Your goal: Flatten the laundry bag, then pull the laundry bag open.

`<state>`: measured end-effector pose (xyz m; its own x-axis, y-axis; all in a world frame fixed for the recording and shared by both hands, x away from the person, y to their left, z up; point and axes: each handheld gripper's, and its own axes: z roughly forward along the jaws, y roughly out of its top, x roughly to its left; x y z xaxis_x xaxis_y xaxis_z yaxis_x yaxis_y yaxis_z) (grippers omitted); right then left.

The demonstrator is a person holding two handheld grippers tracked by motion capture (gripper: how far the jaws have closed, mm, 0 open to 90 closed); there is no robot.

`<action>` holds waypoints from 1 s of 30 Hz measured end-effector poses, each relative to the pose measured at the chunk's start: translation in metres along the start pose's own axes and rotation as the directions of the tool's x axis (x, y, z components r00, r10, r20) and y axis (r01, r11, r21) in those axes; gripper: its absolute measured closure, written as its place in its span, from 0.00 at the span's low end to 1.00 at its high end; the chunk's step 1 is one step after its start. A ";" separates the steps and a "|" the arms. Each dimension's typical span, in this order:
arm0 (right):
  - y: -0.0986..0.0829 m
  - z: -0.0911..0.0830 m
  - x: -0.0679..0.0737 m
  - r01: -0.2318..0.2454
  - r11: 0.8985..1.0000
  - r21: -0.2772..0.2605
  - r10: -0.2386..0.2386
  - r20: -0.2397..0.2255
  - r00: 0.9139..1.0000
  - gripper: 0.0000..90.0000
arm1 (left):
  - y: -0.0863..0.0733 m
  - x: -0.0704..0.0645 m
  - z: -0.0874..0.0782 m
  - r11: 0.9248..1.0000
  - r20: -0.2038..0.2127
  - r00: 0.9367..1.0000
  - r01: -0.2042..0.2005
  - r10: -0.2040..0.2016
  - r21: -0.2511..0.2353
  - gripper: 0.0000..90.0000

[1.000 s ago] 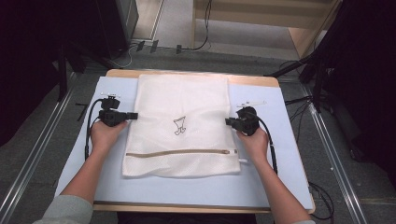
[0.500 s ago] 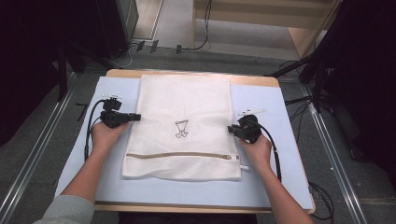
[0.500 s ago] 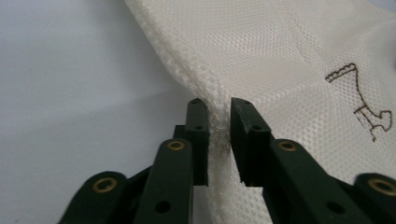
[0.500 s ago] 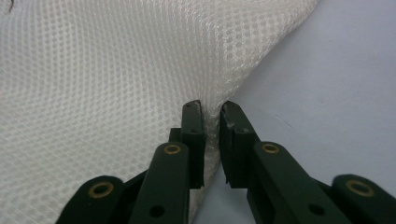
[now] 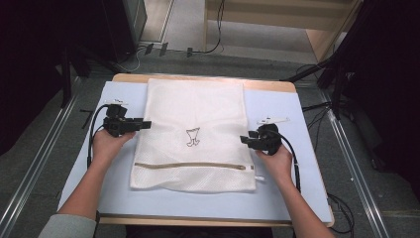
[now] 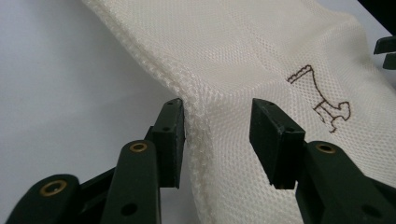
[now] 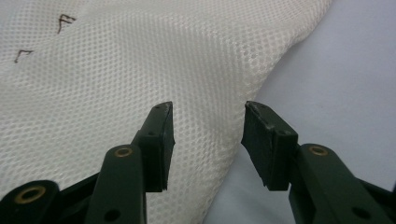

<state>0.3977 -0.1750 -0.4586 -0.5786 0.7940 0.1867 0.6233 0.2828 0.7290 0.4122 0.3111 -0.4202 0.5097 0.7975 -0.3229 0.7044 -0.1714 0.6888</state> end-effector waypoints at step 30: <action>-0.028 -0.049 0.022 0.067 0.997 -0.046 -0.070 -0.056 0.996 0.63 | 0.000 -0.065 -0.008 0.992 0.111 0.987 -0.122 0.120 0.013 0.53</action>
<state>0.3415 -0.1915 -0.4422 -0.6491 0.7409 0.1722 0.5583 0.3103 0.7694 0.3751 0.2637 -0.3935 0.6421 0.7018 -0.3084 0.6433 -0.2745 0.7147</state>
